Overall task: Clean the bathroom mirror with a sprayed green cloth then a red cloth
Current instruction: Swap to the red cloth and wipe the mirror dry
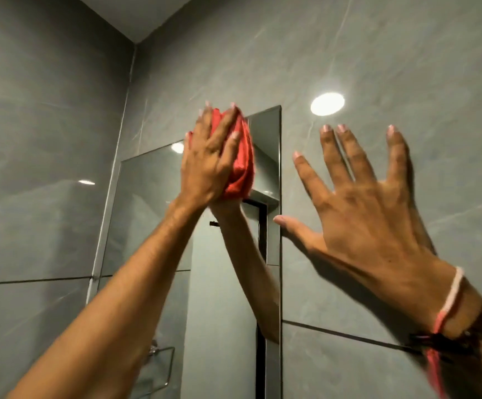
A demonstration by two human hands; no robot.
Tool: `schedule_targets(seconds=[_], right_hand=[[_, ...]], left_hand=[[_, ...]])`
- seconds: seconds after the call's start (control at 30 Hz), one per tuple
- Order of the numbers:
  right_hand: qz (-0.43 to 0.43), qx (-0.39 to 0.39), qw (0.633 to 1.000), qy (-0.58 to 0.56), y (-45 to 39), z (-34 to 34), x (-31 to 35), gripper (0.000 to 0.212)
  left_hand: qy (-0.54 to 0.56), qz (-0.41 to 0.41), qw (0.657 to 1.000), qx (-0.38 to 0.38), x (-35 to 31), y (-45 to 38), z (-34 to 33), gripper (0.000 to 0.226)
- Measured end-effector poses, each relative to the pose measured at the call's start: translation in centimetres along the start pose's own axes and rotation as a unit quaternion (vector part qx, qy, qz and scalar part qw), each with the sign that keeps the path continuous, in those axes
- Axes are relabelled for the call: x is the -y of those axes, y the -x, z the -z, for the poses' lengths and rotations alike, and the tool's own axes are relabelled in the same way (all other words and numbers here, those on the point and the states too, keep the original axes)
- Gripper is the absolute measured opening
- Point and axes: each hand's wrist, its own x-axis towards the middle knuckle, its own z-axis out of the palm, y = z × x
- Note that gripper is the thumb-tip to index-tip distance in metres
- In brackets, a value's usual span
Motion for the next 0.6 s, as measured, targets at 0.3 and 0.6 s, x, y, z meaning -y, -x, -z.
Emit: schedule_targets(seconds=[0.3, 0.6], right_hand=[[0.005, -0.112, 0.993, -0.049, 0.0, -2.8, 0.3, 0.1], [-0.025, -0.146, 0.984, -0.096, -0.5, -6.5, 0.2, 0.101]], left_hand=[[0.025, 0.268, 0.961, -0.056, 20.4, 11.8, 2.7, 0.055], [0.009, 0.502, 0.863, -0.049, 18.0, 43.1, 3.3, 0.051]])
